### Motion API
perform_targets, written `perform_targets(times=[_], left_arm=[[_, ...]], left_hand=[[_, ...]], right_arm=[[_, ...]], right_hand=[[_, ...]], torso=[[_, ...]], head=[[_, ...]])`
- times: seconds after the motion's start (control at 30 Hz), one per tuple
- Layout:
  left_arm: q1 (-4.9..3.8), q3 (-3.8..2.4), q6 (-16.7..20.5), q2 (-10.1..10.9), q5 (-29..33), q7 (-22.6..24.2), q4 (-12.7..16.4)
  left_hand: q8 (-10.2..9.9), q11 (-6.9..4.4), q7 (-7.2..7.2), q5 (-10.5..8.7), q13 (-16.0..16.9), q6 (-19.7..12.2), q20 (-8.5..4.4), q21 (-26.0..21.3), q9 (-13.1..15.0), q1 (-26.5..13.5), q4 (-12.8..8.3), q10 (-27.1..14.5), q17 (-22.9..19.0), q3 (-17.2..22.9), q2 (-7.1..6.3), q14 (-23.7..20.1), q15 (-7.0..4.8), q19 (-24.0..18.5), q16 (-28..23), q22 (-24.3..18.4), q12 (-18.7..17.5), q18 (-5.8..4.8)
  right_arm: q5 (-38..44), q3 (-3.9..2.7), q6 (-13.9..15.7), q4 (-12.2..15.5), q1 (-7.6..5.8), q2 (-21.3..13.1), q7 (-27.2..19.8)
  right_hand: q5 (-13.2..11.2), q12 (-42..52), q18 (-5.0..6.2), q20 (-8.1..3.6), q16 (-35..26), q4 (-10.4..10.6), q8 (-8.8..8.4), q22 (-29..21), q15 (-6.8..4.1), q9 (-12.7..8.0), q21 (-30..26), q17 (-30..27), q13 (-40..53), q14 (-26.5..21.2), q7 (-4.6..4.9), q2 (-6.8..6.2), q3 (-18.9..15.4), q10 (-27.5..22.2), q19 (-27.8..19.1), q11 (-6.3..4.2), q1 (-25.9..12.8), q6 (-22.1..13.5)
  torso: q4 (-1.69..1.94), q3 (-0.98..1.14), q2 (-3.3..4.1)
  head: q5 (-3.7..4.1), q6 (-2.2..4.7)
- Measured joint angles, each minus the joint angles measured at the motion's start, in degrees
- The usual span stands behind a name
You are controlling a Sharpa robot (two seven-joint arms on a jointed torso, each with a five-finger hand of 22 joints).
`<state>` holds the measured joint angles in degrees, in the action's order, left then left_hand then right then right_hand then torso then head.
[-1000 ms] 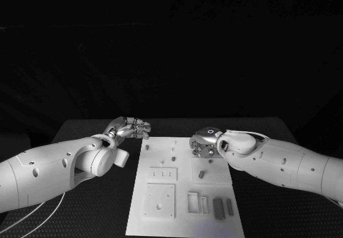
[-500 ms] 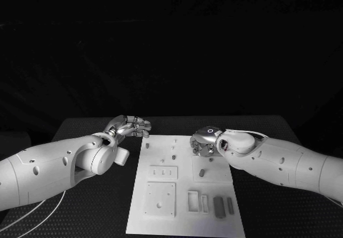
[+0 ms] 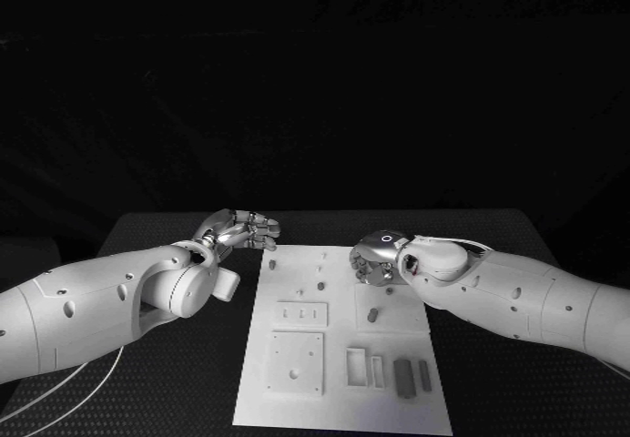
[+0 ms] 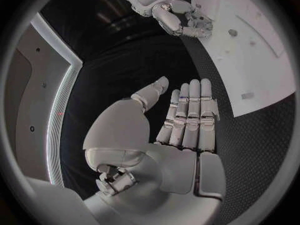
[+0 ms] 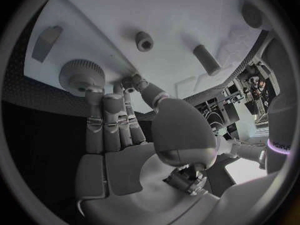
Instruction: Assemble the parts on the task board
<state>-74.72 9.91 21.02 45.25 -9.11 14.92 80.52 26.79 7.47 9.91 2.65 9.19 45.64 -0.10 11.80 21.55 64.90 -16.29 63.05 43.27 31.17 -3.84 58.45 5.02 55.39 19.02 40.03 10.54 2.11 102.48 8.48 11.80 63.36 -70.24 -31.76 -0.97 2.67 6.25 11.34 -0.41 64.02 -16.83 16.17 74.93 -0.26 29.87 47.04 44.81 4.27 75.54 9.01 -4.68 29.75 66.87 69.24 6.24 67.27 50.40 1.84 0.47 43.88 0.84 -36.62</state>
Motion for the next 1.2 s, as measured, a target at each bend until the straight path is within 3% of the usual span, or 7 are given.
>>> perform_targets(times=[0.1,0.23,0.57,0.67,0.7,1.2], left_arm=[[-0.05,0.0,0.0,0.0,0.0,0.0,0.0],[-0.09,0.0,0.0,0.0,0.1,0.0,0.0],[-0.1,0.0,0.0,0.0,0.1,0.0,-0.1],[-0.11,0.0,0.0,0.0,0.1,0.0,0.0],[-0.12,0.0,0.0,0.1,0.1,0.0,0.0],[-0.12,0.01,0.0,0.1,0.2,-0.1,0.2]], left_hand=[[0.0,0.0,0.0,0.0,0.0,0.0,0.0,0.0,0.0,0.0,0.0,0.0,0.0,0.0,0.0,0.0,0.0,0.0,0.0,0.0,0.0,0.0],[0.0,0.0,0.0,0.0,0.0,0.0,0.0,0.0,0.0,0.0,0.0,0.0,0.1,0.0,0.0,0.0,0.0,0.0,0.0,0.0,0.0,-0.01],[-0.2,0.0,0.0,0.0,0.0,0.0,-0.22,-0.2,0.0,-0.1,0.0,0.0,0.1,0.0,-0.15,0.0,0.0,0.2,0.0,0.0,-0.3,-0.36],[-0.2,0.0,0.15,0.0,0.0,-0.2,-0.22,-0.2,0.0,-0.2,0.0,0.0,0.1,0.0,-0.23,0.0,0.0,0.2,0.0,0.0,-0.3,-0.37],[-0.4,0.0,0.21,0.0,0.0,-0.2,-0.22,-0.2,0.0,-0.2,0.0,0.0,0.2,0.0,-0.23,0.0,0.0,0.2,0.0,0.0,-0.3,-0.37],[-0.5,0.21,0.21,0.0,-0.1,-0.2,-0.21,-0.2,-0.1,-0.2,0.0,-0.2,0.3,0.0,-0.23,0.0,0.0,0.2,-0.4,-0.1,-0.6,-0.38]], right_arm=[[0.1,0.07,0.1,-0.1,-0.02,0.1,0.2],[0.2,0.11,0.4,-0.3,0.0,0.3,0.4],[1.0,0.18,1.5,-0.2,0.12,0.6,1.5],[1.4,0.22,1.8,-0.1,0.18,0.7,2.0],[1.5,0.23,1.9,-0.1,0.2,0.7,2.2],[4.5,0.47,5.9,2.1,0.18,1.0,7.3]], right_hand=[[0.0,0.1,0.0,0.0,0.3,0.2,0.0,0.0,-0.05,0.0,0.4,-0.2,0.0,0.1,-0.29,0.13,0.2,0.8,0.0,-0.3,-0.1,0.5],[0.0,0.1,0.0,-0.1,0.6,0.1,0.36,0.0,-0.39,0.1,0.6,-0.3,0.3,-0.1,-0.32,1.92,0.6,1.8,-0.3,-0.53,-0.2,1.4],[-0.1,1.4,-0.34,-0.64,3.4,0.1,1.96,0.0,-1.55,0.5,3.3,0.0,1.3,0.3,-1.67,3.76,0.9,5.6,0.3,-2.37,-0.3,5.3],[-0.1,1.7,-0.55,-0.85,3.9,0.0,2.32,0.0,-1.74,0.5,3.7,0.0,1.6,0.1,-1.83,3.87,0.9,6.3,0.0,-2.76,-0.4,5.9],[0.0,1.7,-1.19,-1.16,3.9,-0.1,2.32,0.0,-1.93,0.5,3.9,0.0,1.6,0.0,-1.88,3.93,1.0,6.3,-0.3,-2.74,-0.3,6.0],[0.0,1.7,-1.22,-1.32,5.0,-0.1,2.63,0.0,-2.22,0.5,5.0,0.0,2.0,0.1,-2.23,4.22,1.0,6.8,-0.4,-2.88,0.0,6.8]], torso=[[0.0,0.0,0.03],[0.02,-0.01,0.1],[-0.01,0.04,0.19],[-0.01,0.05,0.21],[-0.01,0.07,0.22],[-0.04,0.07,0.35]], head=[[-0.08,-0.12],[0.12,-0.21],[0.29,-0.31],[0.29,-0.18],[0.3,-0.05],[0.19,1.07]])
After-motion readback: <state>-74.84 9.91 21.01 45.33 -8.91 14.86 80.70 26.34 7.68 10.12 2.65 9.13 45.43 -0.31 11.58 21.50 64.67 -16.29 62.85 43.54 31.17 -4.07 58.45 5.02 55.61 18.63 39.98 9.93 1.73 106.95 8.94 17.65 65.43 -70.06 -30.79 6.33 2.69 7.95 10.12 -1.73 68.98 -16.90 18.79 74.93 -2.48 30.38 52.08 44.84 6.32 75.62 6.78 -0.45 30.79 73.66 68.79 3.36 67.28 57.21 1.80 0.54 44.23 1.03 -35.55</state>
